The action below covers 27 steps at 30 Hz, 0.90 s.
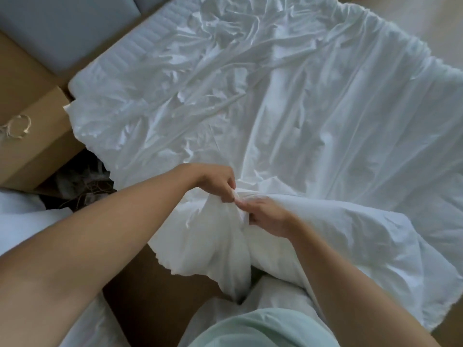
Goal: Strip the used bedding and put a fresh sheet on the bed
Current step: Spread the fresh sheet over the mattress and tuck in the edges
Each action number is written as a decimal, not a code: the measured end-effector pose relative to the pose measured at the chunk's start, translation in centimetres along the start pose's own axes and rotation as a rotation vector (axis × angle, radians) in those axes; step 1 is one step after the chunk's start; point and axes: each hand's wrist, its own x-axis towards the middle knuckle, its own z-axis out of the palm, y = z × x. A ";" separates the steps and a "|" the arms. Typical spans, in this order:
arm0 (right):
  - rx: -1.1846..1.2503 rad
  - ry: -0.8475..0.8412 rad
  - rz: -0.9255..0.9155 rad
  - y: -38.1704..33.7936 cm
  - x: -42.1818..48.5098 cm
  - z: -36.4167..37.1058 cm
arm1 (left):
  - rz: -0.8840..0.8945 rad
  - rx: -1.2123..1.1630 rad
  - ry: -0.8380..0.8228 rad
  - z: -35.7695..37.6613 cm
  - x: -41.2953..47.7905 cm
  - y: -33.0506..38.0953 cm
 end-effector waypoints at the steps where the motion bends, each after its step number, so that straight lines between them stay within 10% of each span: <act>1: -0.047 0.020 0.015 0.6 0.1 -0.2 | -0.002 -0.033 0.040 -0.3 0.2 -0.9; 10: -0.188 0.230 -0.010 2.9 2.8 2.4 | -0.019 -0.192 -0.099 0.7 0.9 -1.8; 15: -0.015 0.332 -0.098 3.1 2.4 4.2 | -0.047 0.458 -0.043 4.3 2.4 0.7; 21: 0.197 0.237 -0.060 2.8 0.7 5.2 | 0.110 -0.020 -0.108 -2.1 -0.3 -3.4; 27: -0.059 0.527 -0.146 2.7 2.6 6.8 | 0.087 -0.044 -0.081 -2.3 -0.2 -2.6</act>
